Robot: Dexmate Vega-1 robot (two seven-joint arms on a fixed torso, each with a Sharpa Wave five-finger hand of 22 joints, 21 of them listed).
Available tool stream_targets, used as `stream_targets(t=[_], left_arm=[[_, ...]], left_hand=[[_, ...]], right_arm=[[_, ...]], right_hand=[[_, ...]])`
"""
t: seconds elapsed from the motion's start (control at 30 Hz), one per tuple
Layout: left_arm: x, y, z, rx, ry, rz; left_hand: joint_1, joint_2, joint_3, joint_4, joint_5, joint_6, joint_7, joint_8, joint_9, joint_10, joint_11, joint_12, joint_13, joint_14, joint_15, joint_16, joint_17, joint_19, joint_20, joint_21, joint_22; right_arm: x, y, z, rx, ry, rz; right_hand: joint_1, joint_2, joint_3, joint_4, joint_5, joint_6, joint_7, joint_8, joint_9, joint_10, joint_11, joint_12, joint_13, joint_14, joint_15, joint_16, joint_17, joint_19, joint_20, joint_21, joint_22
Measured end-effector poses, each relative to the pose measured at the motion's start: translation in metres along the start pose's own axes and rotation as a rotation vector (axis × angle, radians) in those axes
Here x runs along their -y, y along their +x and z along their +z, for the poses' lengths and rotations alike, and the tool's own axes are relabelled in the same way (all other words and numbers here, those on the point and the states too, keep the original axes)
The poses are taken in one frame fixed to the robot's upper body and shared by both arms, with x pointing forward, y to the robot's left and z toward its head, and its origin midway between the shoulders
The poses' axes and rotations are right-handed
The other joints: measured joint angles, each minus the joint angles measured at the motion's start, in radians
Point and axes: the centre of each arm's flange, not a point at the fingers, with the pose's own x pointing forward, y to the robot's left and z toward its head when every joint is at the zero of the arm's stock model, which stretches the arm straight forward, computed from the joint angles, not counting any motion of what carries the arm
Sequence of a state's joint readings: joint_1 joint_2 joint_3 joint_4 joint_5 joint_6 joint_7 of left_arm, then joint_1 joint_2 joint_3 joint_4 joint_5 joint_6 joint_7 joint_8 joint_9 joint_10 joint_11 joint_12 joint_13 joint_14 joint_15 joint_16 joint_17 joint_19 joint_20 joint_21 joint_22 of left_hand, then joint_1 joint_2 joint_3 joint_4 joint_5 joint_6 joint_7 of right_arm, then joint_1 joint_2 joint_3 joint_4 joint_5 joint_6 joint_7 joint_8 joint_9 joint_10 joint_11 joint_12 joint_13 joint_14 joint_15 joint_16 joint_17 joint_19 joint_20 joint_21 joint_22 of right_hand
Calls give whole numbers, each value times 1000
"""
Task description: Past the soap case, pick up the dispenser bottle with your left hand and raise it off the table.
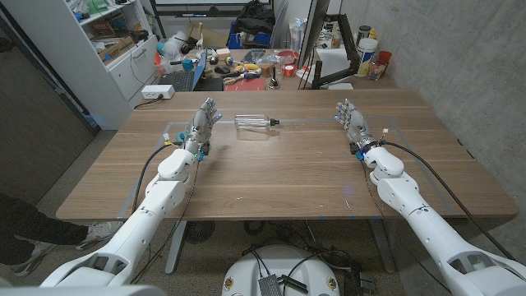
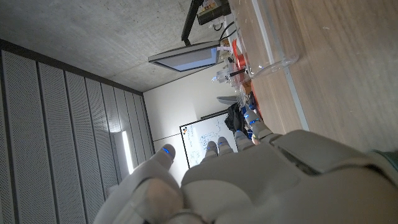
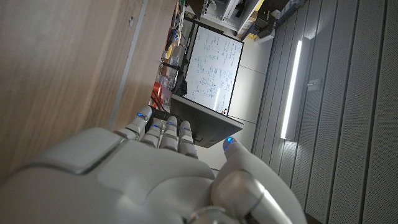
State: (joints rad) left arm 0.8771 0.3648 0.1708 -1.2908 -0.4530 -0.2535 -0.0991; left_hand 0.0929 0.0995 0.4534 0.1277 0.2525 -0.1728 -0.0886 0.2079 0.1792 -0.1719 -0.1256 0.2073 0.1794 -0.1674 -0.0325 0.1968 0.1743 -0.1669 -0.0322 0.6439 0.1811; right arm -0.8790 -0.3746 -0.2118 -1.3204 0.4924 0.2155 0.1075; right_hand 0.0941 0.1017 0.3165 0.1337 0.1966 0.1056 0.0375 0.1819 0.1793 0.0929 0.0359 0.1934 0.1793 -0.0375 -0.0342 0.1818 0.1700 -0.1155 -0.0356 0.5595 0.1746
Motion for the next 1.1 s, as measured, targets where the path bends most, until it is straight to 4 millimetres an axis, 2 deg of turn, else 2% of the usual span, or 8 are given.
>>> stream_targets(t=[0.1,0.17,0.27,0.83,1.1], left_arm=[[0,1,1,3,11,12],[-1,1,1,4,25,23],[-2,1,3,7,41,31],[-5,11,21,46,164,54],[-7,15,28,57,205,53]], left_hand=[[45,21,16,-33,0,1,-9,0,0,0,0,0,0,0,0,0,-2,0,0,0,-4],[60,31,21,-45,0,0,-10,0,0,-2,-8,0,0,0,0,0,-2,0,0,0,-4],[76,25,27,-59,0,0,-10,0,0,-2,-9,0,0,0,0,0,-2,0,0,0,-4],[122,19,36,-92,0,-1,-21,0,0,-2,-9,-4,0,0,0,0,-2,0,0,0,-4],[148,0,40,-116,-5,-1,-21,0,0,-2,-9,-5,0,0,0,0,-2,0,0,0,-4]], right_arm=[[0,0,0,-1,1,-2],[0,-1,-1,0,2,-2],[0,-1,-1,0,2,-1],[2,-3,-2,2,8,-5],[2,-4,-2,3,13,-7]], right_hand=[[0,0,0,0,0,0,0,0,0,0,0,0,0,0,0,0,0,0,0,0,0],[0,0,0,0,0,0,0,0,0,0,0,0,0,0,0,0,0,0,0,0,0],[0,0,0,0,0,4,4,0,0,0,0,0,0,0,0,0,0,0,0,0,0],[0,0,0,0,0,4,4,0,0,0,0,0,0,0,0,0,0,0,0,-5,0],[0,0,0,0,0,4,4,0,0,0,0,8,0,0,0,0,0,0,0,-8,0]])
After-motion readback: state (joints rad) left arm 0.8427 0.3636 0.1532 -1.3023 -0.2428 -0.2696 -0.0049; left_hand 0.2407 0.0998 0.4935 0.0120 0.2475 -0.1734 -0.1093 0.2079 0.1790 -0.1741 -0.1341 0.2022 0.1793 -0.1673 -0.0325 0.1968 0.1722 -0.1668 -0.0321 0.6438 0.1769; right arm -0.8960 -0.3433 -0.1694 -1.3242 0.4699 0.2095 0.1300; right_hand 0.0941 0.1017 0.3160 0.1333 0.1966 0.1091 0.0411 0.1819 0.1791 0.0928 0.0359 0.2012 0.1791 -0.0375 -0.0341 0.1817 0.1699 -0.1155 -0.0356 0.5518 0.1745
